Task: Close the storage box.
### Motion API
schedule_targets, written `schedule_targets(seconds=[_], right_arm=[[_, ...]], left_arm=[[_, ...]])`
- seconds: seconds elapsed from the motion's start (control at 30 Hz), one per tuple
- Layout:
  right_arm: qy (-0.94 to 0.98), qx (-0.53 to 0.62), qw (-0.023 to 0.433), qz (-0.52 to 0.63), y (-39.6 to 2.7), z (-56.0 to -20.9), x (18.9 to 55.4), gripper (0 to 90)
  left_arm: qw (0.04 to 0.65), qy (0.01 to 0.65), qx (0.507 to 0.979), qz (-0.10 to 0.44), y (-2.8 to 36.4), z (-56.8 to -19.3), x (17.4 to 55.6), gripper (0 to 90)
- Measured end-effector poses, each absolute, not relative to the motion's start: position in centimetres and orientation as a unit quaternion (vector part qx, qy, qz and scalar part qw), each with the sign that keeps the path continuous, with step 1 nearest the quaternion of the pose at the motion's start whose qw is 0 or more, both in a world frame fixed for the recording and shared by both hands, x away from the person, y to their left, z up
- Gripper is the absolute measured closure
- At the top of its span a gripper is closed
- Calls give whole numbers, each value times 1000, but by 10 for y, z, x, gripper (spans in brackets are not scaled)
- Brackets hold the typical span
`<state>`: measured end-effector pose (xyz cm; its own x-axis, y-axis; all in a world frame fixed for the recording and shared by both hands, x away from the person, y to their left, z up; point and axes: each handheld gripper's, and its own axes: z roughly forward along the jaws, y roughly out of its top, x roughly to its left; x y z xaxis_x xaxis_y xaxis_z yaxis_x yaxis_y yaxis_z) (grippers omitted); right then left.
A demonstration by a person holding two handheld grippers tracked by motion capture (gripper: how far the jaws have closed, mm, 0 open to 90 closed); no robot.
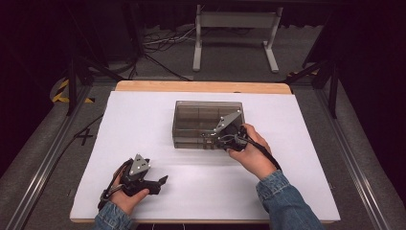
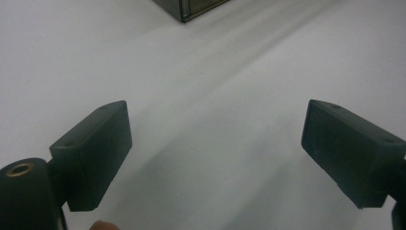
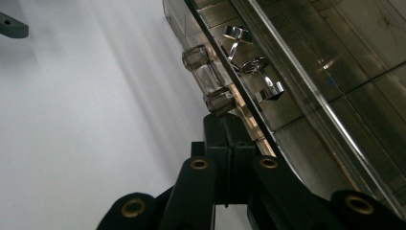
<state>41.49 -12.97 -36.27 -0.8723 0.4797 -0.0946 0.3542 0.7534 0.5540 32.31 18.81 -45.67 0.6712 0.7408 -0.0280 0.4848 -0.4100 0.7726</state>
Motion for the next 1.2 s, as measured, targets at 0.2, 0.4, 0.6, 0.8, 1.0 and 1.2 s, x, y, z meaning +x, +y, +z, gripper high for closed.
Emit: schedule_targets(seconds=[0.2,0.4,0.6,0.8,1.0,1.2], right_arm=[[925,229,120,279,-131,-365,420,900],[918,242,127,286,-132,-367,423,900],[913,257,124,292,-132,-368,427,900],[912,257,124,294,-131,-368,426,900],[914,246,124,298,-133,-359,416,887],[911,242,111,314,-137,-350,407,783]], left_arm=[[395,372,825,160,188,-457,323,111],[395,371,825,161,188,-457,323,110],[395,371,825,161,188,-457,323,110],[395,372,825,160,188,-457,323,110],[394,367,826,166,188,-457,324,110],[395,371,825,161,187,-457,323,110]])
